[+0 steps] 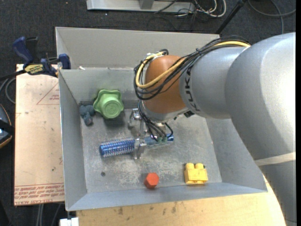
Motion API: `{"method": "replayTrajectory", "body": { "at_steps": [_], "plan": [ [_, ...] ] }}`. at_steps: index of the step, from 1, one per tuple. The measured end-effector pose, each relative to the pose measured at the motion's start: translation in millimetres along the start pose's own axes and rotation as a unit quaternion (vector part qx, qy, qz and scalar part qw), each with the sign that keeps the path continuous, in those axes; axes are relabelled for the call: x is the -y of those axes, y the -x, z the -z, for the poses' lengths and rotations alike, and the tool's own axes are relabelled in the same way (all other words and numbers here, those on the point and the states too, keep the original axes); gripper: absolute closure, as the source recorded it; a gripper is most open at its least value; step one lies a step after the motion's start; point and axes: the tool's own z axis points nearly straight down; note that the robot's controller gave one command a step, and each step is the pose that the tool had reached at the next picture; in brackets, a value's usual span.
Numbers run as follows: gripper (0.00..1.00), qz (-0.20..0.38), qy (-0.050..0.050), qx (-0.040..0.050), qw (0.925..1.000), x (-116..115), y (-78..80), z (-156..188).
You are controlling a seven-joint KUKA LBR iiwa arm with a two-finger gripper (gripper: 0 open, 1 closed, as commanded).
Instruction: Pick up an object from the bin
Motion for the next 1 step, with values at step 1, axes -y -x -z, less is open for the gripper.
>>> {"method": "replayTrajectory", "body": {
  "at_steps": [1],
  "plan": [
    [1.0, -0.002, 0.001, 0.0035, 1.0, 1.3, 3.0, 3.7]
  ]
}}
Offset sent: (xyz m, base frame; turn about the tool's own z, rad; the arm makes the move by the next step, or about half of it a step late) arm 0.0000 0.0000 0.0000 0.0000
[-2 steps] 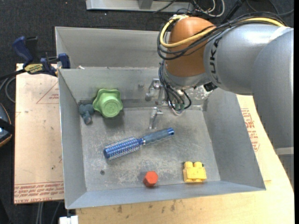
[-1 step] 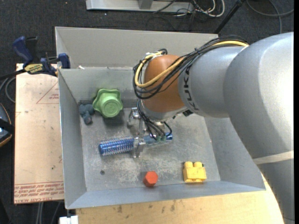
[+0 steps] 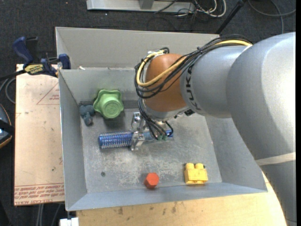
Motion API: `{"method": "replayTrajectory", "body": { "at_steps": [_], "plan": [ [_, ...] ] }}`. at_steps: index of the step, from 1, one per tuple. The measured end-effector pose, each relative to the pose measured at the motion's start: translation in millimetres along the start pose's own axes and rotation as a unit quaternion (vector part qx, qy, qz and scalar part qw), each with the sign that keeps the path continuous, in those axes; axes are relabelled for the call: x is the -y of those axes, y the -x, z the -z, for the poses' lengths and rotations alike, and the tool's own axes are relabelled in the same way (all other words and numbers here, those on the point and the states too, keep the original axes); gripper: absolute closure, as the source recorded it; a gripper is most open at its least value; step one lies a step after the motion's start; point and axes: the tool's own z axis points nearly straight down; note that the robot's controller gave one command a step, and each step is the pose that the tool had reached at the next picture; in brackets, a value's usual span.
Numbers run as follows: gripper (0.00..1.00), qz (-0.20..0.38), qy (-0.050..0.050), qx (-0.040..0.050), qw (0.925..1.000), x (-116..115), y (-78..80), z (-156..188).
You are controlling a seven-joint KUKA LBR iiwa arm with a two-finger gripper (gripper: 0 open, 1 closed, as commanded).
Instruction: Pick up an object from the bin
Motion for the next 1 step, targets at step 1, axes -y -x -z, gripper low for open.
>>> {"method": "replayTrajectory", "body": {
  "at_steps": [1],
  "plan": [
    [1.0, 0.004, 0.0, -0.0019, 1.0, -4.5, -1.8, 145.2]
  ]
}}
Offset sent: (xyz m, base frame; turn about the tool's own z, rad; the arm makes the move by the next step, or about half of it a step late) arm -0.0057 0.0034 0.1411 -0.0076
